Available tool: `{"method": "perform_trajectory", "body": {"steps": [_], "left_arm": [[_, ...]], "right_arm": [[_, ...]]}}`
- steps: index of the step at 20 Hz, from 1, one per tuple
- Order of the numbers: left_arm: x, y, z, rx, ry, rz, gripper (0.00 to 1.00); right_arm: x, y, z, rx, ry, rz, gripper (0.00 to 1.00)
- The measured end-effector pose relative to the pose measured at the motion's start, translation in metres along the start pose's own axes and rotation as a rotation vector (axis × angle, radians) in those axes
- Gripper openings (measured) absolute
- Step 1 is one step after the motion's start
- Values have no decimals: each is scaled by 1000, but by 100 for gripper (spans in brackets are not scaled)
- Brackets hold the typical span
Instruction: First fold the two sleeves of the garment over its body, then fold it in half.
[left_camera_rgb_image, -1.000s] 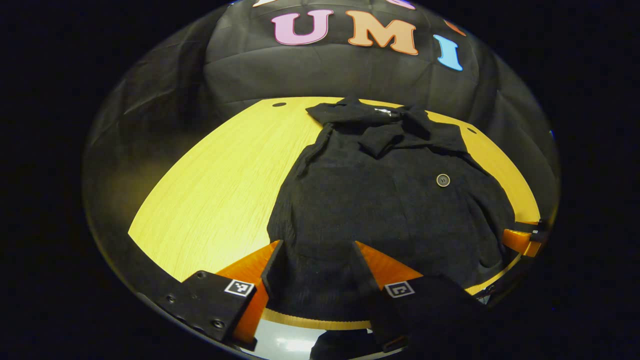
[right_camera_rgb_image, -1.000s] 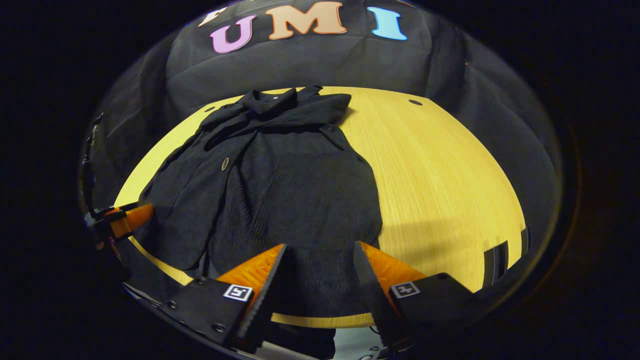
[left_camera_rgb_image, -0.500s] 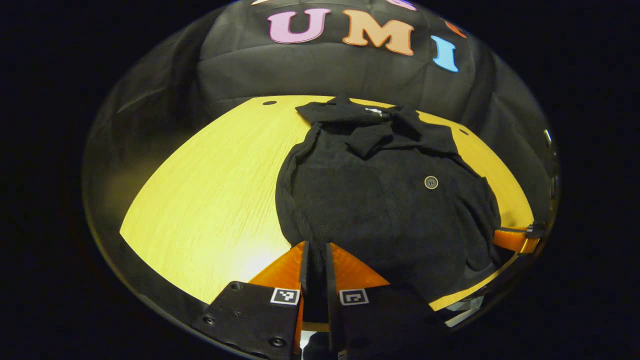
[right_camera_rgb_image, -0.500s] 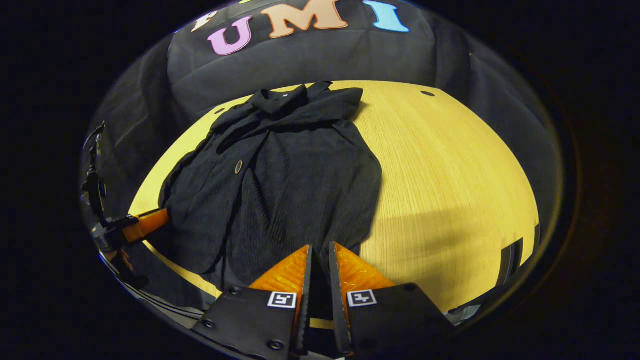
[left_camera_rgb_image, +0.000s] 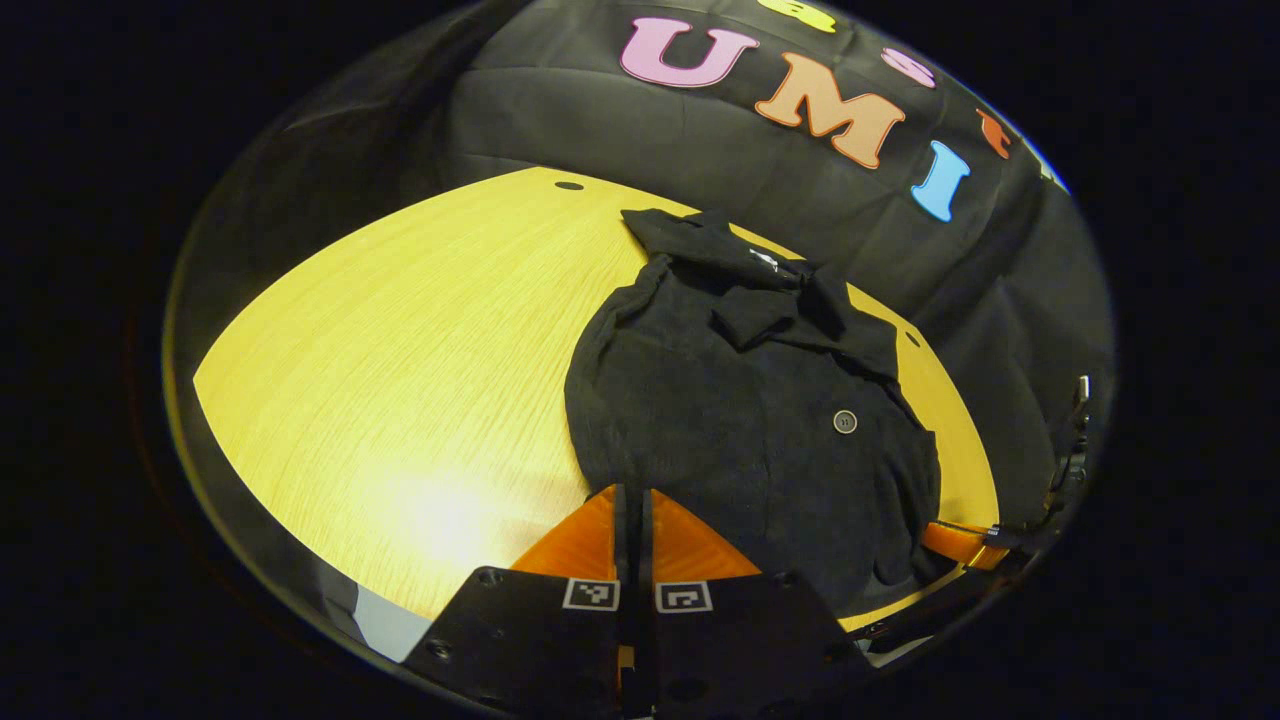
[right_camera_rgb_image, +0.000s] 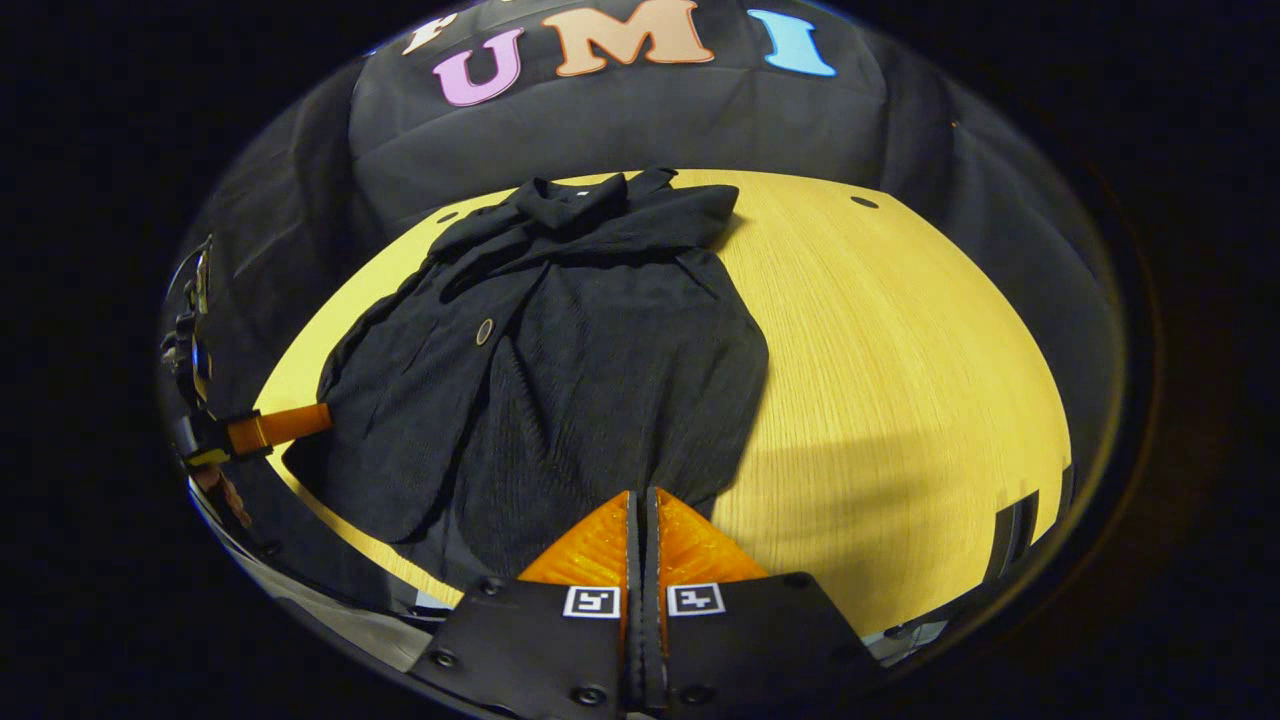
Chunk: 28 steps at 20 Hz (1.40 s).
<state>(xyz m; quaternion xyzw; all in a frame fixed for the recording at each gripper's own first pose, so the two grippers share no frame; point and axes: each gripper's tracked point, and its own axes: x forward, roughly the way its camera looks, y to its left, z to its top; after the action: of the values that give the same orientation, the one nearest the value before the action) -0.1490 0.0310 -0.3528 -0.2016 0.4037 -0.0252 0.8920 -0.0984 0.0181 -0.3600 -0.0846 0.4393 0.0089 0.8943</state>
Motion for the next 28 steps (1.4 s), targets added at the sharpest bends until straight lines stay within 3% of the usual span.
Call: {"method": "perform_trajectory", "body": {"steps": [4, 8, 16, 19, 23, 28], "left_arm": [[-1, -3, 4, 14, 32, 15, 0], [-5, -17, 34, -3, -1, -26, 0], [8, -77, 148, 141, -156, -150, 0], [31, -94, 191, 147, -198, -183, 0], [70, -104, 237, 164, -229, -180, 0], [121, -114, 285, 145, -277, -164, 0]], "right_arm": [[-9, 10, 22, -12, -41, 23, 3], [-18, 22, 60, -20, -102, 48, 3], [-16, 38, 161, -42, -215, 109, 3], [-2, 36, 203, -7, -227, 132, 3], [31, 19, 257, -24, -223, 96, 3], [74, 3, 311, 43, -185, 90, 3]]}}
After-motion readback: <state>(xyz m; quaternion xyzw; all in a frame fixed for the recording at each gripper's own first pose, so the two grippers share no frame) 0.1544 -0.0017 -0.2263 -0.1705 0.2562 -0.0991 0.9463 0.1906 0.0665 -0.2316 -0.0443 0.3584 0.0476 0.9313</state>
